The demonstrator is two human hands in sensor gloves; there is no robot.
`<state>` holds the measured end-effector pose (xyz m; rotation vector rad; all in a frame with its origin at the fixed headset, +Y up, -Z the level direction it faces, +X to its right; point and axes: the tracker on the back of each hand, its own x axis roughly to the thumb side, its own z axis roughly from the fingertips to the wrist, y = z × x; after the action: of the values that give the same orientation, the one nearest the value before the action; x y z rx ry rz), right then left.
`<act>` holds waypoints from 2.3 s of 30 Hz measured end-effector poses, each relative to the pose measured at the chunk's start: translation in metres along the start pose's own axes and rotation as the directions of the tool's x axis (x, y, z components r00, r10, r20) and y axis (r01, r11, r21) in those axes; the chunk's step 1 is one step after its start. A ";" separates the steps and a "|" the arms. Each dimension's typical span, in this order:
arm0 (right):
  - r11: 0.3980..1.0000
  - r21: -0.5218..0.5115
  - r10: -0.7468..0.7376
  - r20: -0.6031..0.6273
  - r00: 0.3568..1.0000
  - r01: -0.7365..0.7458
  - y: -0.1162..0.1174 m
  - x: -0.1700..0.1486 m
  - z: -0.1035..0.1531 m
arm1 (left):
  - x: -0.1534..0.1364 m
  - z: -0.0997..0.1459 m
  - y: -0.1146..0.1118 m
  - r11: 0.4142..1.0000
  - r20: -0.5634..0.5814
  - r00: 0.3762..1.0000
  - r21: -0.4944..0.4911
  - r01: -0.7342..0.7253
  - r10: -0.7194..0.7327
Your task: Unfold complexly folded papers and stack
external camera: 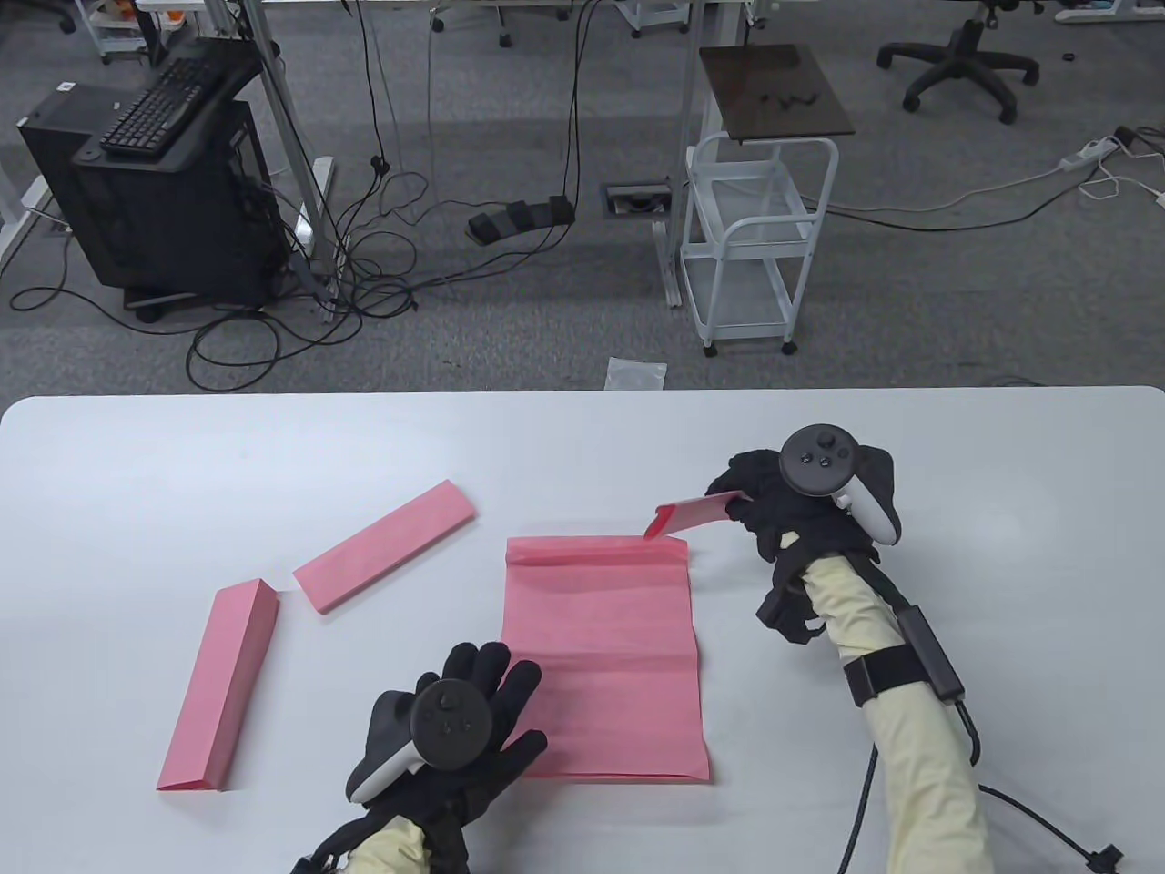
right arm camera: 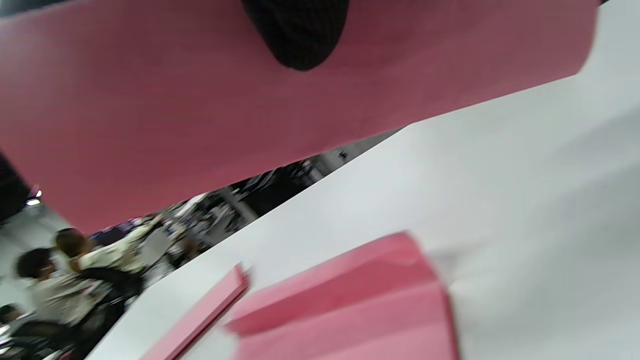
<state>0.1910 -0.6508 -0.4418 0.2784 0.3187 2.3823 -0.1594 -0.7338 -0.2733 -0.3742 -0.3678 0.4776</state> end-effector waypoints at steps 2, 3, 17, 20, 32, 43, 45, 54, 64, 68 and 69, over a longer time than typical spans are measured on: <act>0.997 0.038 -0.065 0.042 0.997 0.063 0.009 0.008 0.008 | 0.001 -0.010 0.010 1.000 0.016 1.000 0.023 -0.015 0.014; 0.994 0.061 -0.097 0.072 0.993 0.093 0.015 0.012 0.012 | 0.002 -0.015 0.014 0.998 0.029 0.999 0.038 -0.041 0.040; 0.820 0.411 -0.537 0.309 0.785 0.400 0.108 0.035 0.026 | -0.042 -0.040 0.005 0.778 0.079 0.783 0.083 -0.622 0.618; 0.766 0.509 -0.580 0.282 0.764 0.393 0.119 0.038 0.027 | -0.043 -0.042 0.007 0.695 0.099 0.697 0.060 -0.716 0.710; 0.556 0.320 -0.823 0.081 0.563 0.767 0.103 -0.026 0.030 | -0.061 -0.023 0.014 0.490 0.094 0.557 0.370 -0.789 0.825; 0.961 0.093 -0.275 0.191 0.942 0.261 0.097 -0.017 0.047 | -0.063 -0.022 0.008 0.526 0.064 0.582 0.357 -0.772 0.810; 0.957 0.053 -0.290 0.228 0.929 0.286 0.097 -0.014 0.044 | -0.063 -0.022 0.008 0.525 0.064 0.581 0.355 -0.773 0.812; 0.867 -0.131 -0.451 0.207 0.868 0.481 0.096 -0.017 0.043 | -0.063 -0.022 0.014 0.611 0.001 0.639 0.291 -0.736 0.769; 0.911 -0.201 -0.298 0.281 0.912 0.360 0.092 -0.004 0.051 | -0.068 -0.017 0.028 0.604 -0.061 0.607 0.226 -0.765 0.792; 0.904 -0.107 -0.355 0.352 0.866 0.414 0.103 0.003 0.054 | -0.067 -0.021 0.020 0.567 -0.057 0.566 0.162 -0.808 0.823; 0.898 -0.099 -0.373 0.347 0.860 0.429 0.104 0.002 0.054 | -0.068 -0.020 0.020 0.563 -0.056 0.562 0.176 -0.808 0.825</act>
<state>0.1399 -0.7161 -0.3586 0.4618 0.0091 1.8950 -0.2141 -0.7568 -0.3166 -0.4361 0.0069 1.4029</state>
